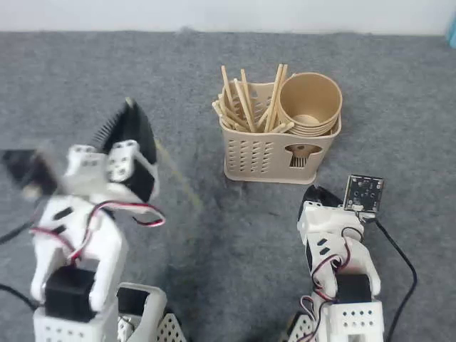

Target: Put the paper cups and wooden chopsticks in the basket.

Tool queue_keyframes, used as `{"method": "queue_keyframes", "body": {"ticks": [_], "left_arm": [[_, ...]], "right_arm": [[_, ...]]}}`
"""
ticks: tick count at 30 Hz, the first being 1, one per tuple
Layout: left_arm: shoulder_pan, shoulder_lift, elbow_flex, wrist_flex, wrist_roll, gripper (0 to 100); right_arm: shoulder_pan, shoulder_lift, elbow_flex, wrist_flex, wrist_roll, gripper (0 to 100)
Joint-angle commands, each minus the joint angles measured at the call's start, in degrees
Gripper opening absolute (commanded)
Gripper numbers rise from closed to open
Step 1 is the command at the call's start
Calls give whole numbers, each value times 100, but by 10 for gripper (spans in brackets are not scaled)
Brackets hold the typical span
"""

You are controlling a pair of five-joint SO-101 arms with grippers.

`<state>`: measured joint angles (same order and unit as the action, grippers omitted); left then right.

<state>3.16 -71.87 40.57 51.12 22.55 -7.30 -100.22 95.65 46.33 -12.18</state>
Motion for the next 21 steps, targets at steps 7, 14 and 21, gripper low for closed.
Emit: {"method": "queue_keyframes", "body": {"ticks": [7,14,21], "left_arm": [[0,70,655,-6171,-97,10],[695,1644,-312,-5846,-105,10],[809,2321,-189,-5222,-105,10]], "right_arm": [[75,4,97,22,97,48],[75,4,97,22,105,48],[75,-13,97,13,105,49]]}}
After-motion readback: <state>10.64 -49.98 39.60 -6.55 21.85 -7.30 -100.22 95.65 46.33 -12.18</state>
